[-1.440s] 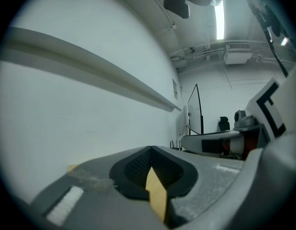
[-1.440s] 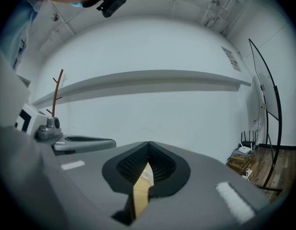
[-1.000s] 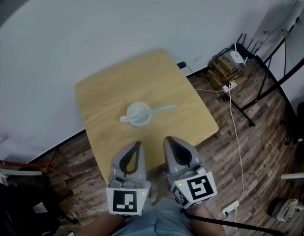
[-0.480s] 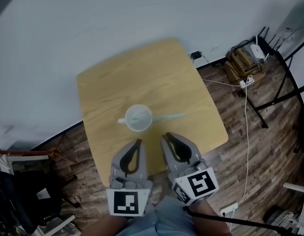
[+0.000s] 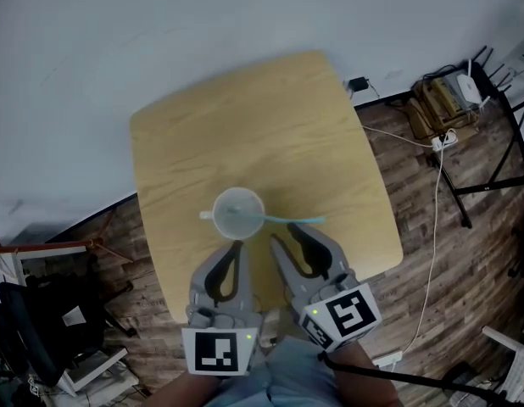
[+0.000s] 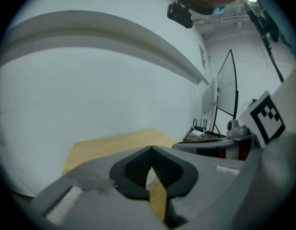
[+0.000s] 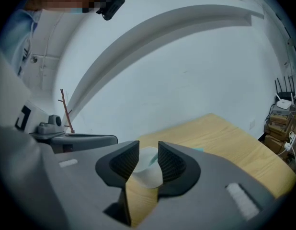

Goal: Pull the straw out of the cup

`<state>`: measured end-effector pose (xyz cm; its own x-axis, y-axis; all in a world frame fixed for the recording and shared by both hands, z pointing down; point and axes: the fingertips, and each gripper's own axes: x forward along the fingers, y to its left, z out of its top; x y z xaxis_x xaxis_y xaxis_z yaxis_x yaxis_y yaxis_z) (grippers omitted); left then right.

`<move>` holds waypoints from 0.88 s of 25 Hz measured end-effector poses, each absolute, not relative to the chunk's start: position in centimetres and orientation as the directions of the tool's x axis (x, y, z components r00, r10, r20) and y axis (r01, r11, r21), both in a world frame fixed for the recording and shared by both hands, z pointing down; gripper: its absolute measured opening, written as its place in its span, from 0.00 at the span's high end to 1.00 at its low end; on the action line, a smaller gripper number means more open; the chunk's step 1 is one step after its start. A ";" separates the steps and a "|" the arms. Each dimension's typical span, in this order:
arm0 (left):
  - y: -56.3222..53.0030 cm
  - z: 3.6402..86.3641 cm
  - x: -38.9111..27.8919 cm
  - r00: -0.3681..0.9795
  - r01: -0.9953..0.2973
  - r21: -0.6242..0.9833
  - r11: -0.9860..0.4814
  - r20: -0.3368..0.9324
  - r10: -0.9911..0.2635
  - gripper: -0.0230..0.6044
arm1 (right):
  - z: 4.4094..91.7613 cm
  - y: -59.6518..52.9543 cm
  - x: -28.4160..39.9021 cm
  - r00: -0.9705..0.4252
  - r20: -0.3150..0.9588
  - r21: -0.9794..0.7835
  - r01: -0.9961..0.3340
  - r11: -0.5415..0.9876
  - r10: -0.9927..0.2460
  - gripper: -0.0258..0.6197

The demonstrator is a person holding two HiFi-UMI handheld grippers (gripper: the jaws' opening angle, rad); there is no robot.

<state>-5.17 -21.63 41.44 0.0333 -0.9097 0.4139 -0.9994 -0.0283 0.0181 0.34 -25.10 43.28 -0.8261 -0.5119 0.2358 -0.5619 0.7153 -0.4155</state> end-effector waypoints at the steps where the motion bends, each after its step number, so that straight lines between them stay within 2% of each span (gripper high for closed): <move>1: -21.9 41.7 -5.3 0.029 -1.000 0.020 -0.023 0.421 -0.907 0.95 | 43.5 -25.4 0.1 -0.830 0.239 -0.419 -0.557 0.717 -0.505 0.76; 7: -23.4 43.3 -5.9 0.015 -0.999 0.050 0.009 0.461 -0.887 0.95 | 44.8 -26.8 -1.5 -0.854 0.253 -0.439 -0.519 0.733 -0.454 0.75; 18: -24.8 44.4 -7.3 -0.017 -0.997 0.063 0.053 0.467 -0.884 0.95 | 47.5 -27.4 -3.8 -0.899 0.286 -0.523 -0.437 0.732 -0.332 0.66; 22: -25.2 44.6 -8.0 -0.035 -0.995 0.064 0.074 0.474 -0.880 0.95 | 47.8 -28.3 -4.1 -0.899 0.280 -0.543 -0.437 0.717 -0.336 0.65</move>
